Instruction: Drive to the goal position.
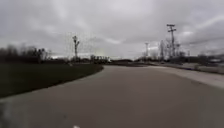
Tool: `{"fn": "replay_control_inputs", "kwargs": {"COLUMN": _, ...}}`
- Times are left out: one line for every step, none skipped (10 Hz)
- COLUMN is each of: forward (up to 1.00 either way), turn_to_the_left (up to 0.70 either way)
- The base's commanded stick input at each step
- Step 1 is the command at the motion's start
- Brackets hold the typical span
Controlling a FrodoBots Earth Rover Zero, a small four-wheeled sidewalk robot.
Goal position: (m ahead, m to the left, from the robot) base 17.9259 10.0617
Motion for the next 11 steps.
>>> {"fn": "replay_control_inputs", "kwargs": {"forward": 1.00, "turn_to_the_left": -0.40}}
{"fn": "replay_control_inputs", "kwargs": {"forward": 1.00, "turn_to_the_left": -0.40}}
{"fn": "replay_control_inputs", "kwargs": {"forward": 1.00, "turn_to_the_left": -0.11}}
{"fn": "replay_control_inputs", "kwargs": {"forward": 1.00, "turn_to_the_left": 0.00}}
{"fn": "replay_control_inputs", "kwargs": {"forward": 1.00, "turn_to_the_left": 0.00}}
{"fn": "replay_control_inputs", "kwargs": {"forward": 1.00, "turn_to_the_left": 0.00}}
{"fn": "replay_control_inputs", "kwargs": {"forward": 1.00, "turn_to_the_left": 0.00}}
{"fn": "replay_control_inputs", "kwargs": {"forward": 1.00, "turn_to_the_left": 0.00}}
{"fn": "replay_control_inputs", "kwargs": {"forward": 1.00, "turn_to_the_left": 0.00}}
{"fn": "replay_control_inputs", "kwargs": {"forward": 1.00, "turn_to_the_left": 0.00}}
{"fn": "replay_control_inputs", "kwargs": {"forward": 1.00, "turn_to_the_left": 0.00}}
